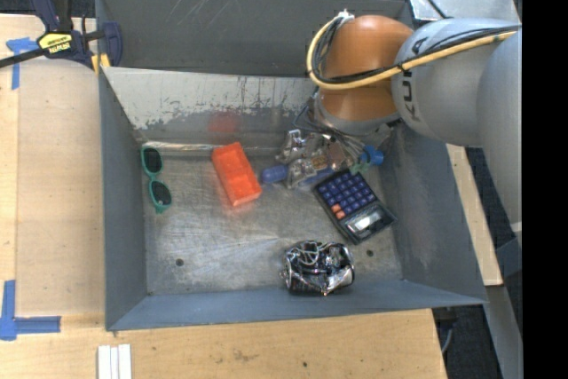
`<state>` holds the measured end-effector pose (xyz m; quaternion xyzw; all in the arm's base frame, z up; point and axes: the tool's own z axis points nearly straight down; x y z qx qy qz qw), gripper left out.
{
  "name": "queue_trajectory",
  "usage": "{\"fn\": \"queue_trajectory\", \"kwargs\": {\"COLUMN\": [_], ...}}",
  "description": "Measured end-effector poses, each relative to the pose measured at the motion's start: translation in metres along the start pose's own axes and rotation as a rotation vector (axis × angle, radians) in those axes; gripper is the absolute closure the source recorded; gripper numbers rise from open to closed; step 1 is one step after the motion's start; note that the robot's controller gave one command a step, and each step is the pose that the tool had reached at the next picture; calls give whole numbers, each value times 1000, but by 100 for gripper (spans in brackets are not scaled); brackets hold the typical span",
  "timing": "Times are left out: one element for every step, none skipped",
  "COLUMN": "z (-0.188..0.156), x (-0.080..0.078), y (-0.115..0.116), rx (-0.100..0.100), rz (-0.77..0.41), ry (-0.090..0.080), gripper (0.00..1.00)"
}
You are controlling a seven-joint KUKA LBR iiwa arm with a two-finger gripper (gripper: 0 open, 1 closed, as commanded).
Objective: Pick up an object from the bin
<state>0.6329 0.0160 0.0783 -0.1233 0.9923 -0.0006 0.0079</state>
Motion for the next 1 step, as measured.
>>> {"fn": "queue_trajectory", "kwargs": {"z": [-115], "x": [-5], "y": [-1], "rx": [0], "rz": [2], "ry": [4], "gripper": [100]}}
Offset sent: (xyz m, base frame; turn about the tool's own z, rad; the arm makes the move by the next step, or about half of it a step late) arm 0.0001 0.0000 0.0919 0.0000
